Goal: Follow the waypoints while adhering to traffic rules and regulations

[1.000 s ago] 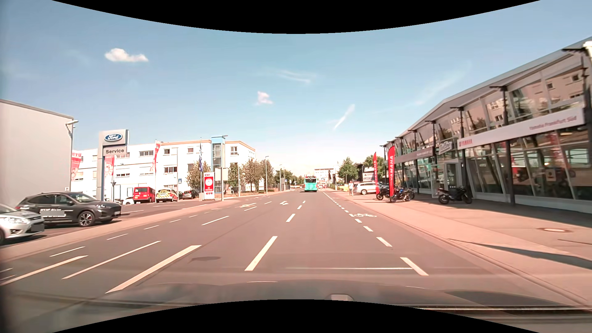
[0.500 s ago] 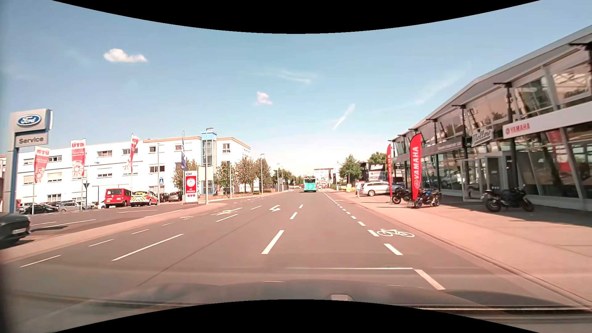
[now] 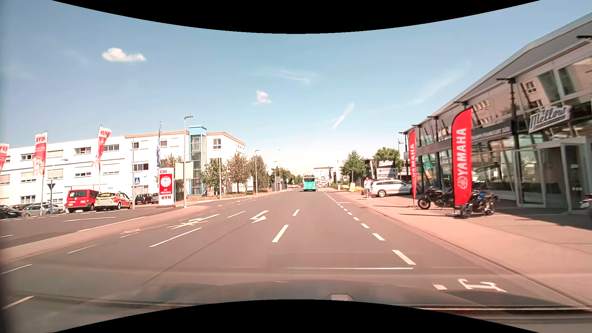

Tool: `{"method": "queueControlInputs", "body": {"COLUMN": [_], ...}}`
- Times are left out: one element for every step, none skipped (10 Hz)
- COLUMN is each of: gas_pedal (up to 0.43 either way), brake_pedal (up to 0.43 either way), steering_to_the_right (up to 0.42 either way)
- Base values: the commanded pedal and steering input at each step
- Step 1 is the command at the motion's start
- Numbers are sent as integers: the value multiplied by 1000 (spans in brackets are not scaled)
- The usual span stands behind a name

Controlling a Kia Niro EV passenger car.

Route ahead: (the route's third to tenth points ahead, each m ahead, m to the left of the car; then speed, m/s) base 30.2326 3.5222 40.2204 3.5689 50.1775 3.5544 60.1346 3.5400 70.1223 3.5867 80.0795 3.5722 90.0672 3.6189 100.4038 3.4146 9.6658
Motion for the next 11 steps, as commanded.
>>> {"method": "queueControlInputs", "body": {"gas_pedal": [0,0,0,0,0,0,0,0,0,0,0], "brake_pedal": [0,0,0,0,0,0,0,0,0,0,0], "steering_to_the_right": [-8,-8,-9,-9,-8,-7,-6,-6,-6,-6,-5]}}
